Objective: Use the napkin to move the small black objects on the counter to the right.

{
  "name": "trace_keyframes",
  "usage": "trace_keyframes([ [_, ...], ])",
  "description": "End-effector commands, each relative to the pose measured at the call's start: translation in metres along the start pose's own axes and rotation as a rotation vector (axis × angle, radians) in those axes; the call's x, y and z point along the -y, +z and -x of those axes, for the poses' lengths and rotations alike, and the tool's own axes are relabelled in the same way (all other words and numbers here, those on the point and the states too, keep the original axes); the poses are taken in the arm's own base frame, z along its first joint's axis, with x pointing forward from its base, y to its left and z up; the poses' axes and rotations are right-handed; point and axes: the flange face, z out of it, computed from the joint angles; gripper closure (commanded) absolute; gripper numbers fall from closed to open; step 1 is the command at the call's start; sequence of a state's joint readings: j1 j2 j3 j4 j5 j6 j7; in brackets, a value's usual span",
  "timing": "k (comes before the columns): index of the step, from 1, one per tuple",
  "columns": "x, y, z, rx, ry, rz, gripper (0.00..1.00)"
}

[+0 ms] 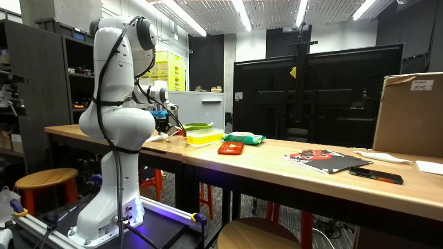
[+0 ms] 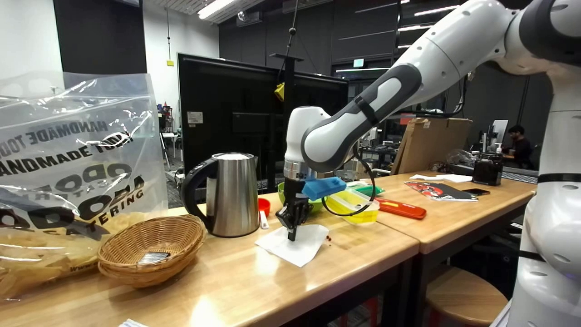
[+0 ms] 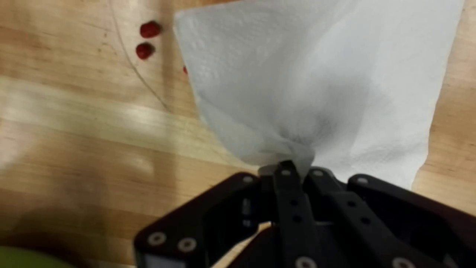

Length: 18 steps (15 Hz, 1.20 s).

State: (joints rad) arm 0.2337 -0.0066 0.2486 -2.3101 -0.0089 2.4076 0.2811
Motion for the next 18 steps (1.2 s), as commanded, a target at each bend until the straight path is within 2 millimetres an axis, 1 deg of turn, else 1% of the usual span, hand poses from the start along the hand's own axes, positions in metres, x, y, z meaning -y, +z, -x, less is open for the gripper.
trace_keyframes([
  [1,-0.003,-0.003,0.005,0.018,0.038,0.033,1.00],
  [5,-0.008,-0.005,0.015,0.028,0.113,0.041,1.00],
  [12,-0.019,-0.006,0.039,0.025,0.217,0.061,1.00],
  [15,-0.030,-0.006,0.050,0.020,0.255,0.085,1.00],
  [18,-0.045,-0.004,0.060,0.009,0.298,0.121,1.00],
])
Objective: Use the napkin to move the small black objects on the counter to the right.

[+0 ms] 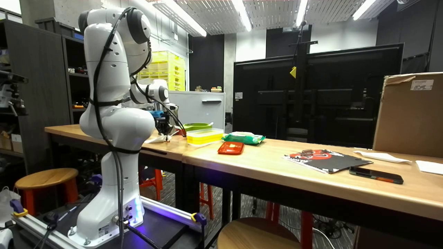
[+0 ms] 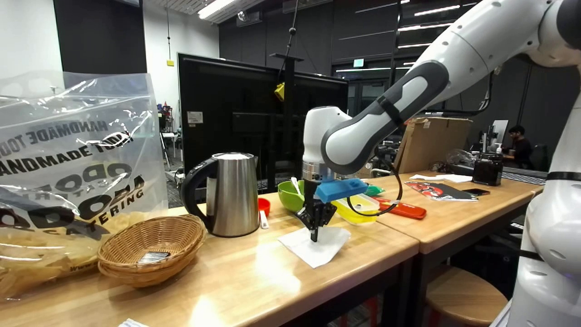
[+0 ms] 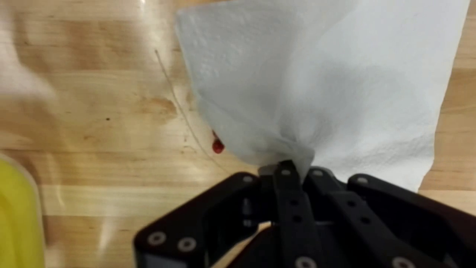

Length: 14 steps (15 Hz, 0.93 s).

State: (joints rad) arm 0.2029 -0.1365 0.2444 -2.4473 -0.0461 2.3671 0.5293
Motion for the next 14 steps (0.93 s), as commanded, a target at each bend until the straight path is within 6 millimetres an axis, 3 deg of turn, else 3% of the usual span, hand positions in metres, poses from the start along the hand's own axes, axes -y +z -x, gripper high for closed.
trace_keyframes([
  [1,-0.024,0.002,0.015,-0.027,0.059,0.050,1.00],
  [14,-0.070,0.003,0.036,-0.052,0.206,0.096,1.00],
])
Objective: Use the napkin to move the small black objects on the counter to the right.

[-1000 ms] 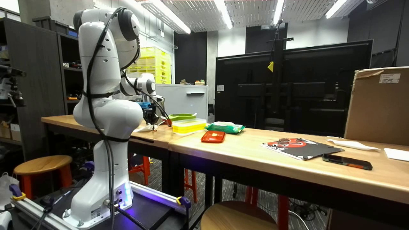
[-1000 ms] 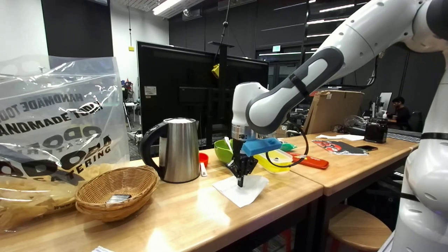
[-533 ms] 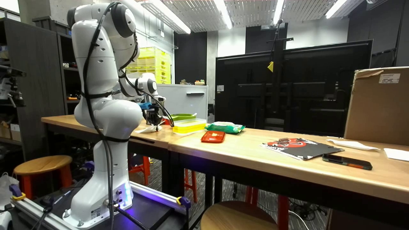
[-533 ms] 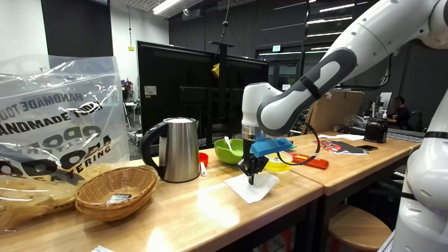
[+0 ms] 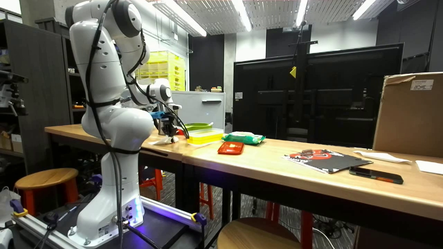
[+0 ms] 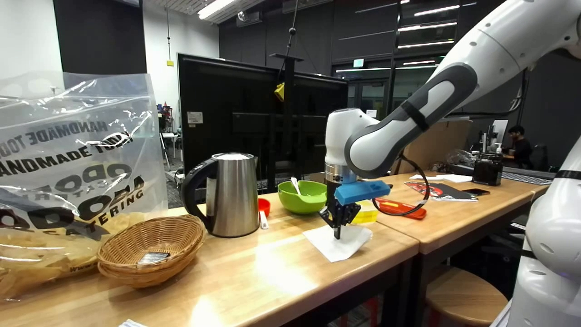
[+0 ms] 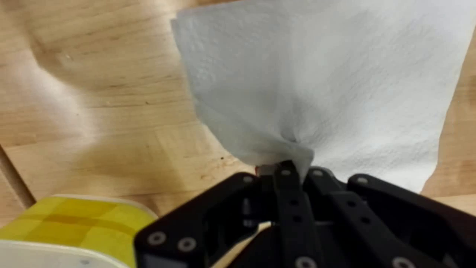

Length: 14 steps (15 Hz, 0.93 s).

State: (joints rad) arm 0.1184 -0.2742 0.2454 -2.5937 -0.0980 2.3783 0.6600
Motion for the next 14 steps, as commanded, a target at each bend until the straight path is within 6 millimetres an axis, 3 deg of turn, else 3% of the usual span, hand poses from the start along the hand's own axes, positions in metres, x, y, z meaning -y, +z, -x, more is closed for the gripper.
trace_keyframes([
  [1,-0.017,0.002,0.010,-0.024,0.032,0.029,1.00],
  [14,-0.059,0.000,0.016,-0.036,0.134,0.055,1.00],
])
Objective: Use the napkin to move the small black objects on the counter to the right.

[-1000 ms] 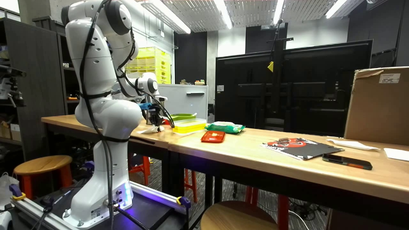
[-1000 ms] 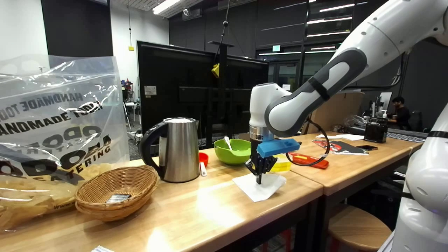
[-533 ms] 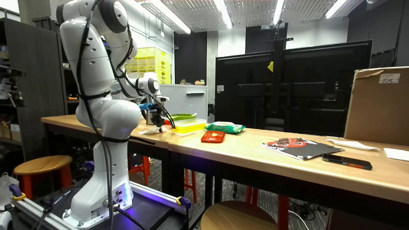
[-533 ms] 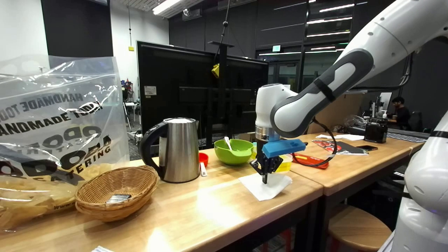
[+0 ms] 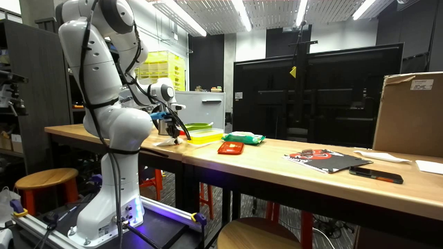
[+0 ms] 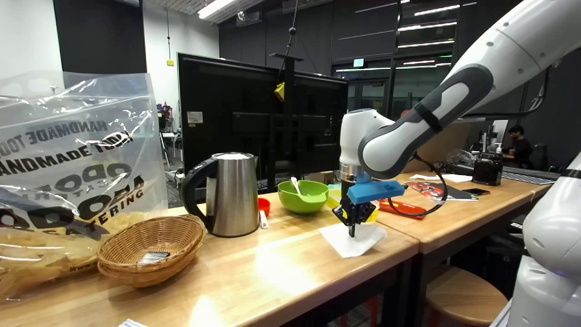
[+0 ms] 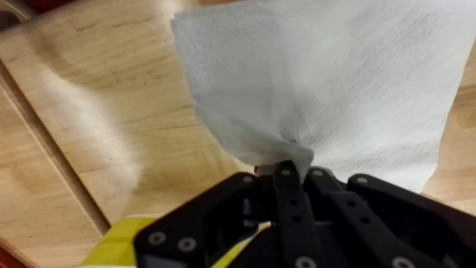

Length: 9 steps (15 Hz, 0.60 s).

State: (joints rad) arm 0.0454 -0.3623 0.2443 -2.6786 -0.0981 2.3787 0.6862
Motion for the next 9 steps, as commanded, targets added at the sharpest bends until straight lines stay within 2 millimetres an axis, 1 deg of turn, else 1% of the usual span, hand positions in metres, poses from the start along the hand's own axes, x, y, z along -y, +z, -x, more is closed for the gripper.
trace_keyframes([
  [1,-0.021,-0.003,0.008,-0.034,0.040,0.031,1.00],
  [9,-0.051,-0.007,0.009,-0.056,0.111,0.067,1.00],
])
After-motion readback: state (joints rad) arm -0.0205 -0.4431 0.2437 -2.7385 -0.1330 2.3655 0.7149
